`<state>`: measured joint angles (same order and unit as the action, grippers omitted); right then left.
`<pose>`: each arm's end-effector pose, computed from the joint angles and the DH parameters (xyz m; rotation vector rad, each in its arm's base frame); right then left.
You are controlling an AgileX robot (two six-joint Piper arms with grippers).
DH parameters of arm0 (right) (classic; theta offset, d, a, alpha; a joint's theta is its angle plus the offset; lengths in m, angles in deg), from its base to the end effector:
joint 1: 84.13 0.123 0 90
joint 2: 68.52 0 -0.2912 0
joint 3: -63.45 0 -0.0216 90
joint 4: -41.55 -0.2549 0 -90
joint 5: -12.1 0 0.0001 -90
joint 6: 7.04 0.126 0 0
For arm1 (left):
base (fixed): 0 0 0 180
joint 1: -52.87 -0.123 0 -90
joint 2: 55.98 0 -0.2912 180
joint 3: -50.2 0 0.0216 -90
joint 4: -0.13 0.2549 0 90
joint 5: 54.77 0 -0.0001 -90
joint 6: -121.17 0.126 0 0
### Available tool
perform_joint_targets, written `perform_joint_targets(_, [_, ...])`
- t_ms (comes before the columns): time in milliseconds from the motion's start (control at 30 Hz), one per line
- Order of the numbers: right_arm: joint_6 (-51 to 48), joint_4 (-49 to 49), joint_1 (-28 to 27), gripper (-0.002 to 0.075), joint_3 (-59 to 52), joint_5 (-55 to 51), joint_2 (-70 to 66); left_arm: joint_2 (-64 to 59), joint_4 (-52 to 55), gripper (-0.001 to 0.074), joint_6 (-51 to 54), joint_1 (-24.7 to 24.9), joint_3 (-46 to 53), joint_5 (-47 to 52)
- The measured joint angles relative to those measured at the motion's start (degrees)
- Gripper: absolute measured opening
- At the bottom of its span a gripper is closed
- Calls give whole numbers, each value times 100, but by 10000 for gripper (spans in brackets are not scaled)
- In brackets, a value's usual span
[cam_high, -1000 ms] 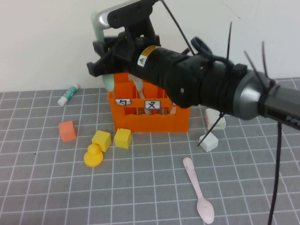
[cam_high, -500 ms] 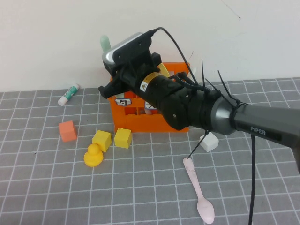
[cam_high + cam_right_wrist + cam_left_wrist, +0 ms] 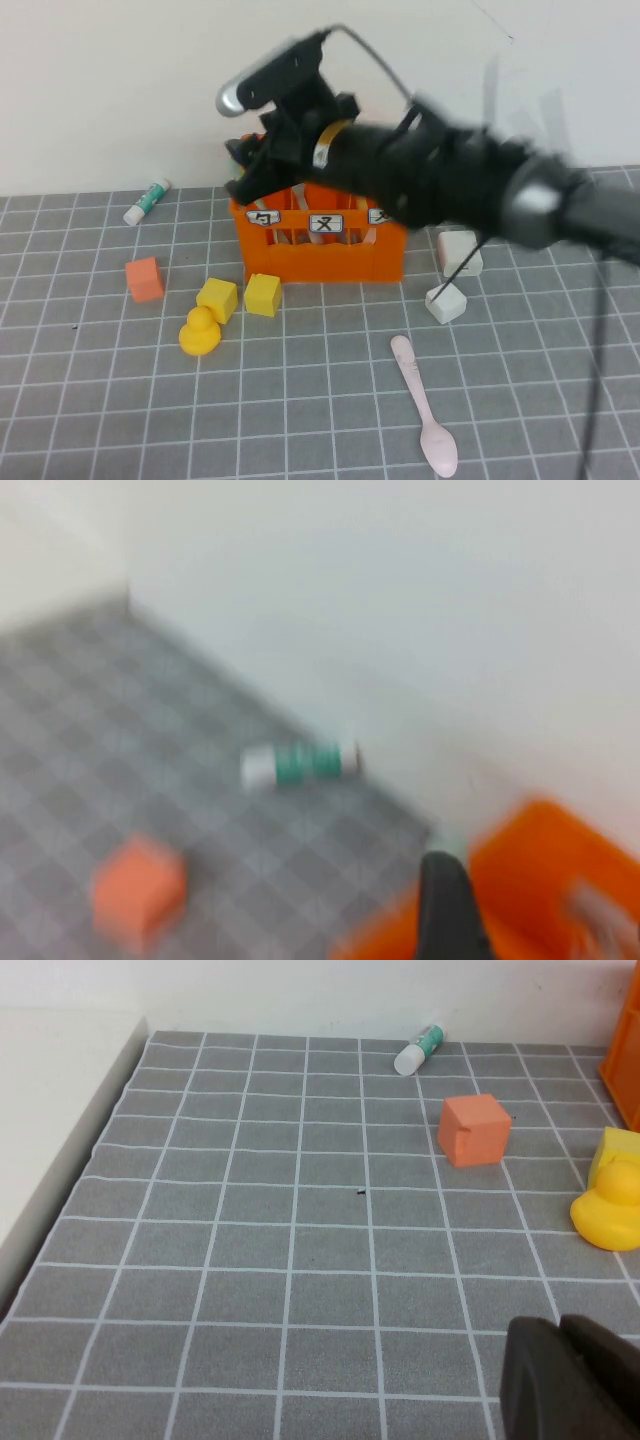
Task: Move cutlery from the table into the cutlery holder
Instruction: Place the spoon on the box, then pick up the spoon
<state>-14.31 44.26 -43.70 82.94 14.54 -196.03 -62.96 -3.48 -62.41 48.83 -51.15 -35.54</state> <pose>0.4168 0.3554 0.2617 -0.7930 1.6815 0.3725 0.0852 0.0034 0.1670 -0.1613 1.8227 -0.0552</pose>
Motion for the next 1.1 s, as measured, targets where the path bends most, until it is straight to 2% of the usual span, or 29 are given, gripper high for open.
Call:
perform_joint_targets(133, [60,483,104,360,0,-2568,868,0,0,-3,0,0,0,0])
perform_joint_targets(267, [603,595,119,340,22,-5207,1249,0,0,-3,0,0,0,0])
perform_joint_targets(400, [881,682,107,331,-225,-6424,1212,0,0,-3,0,0,0,0])
perform_joint_targets(567, [1181,582,107,328,-922,-6215,1128,0,0,-3,13,0,0,0])
perform_joint_targets(867, [1394,-171,107,325,-2418,-4553,1103,0,0,-3,13,0,0,0])
perform_joint_targets(1100, [1902,-405,107,325,-3263,-3443,1103,0,0,-3,13,0,0,0])
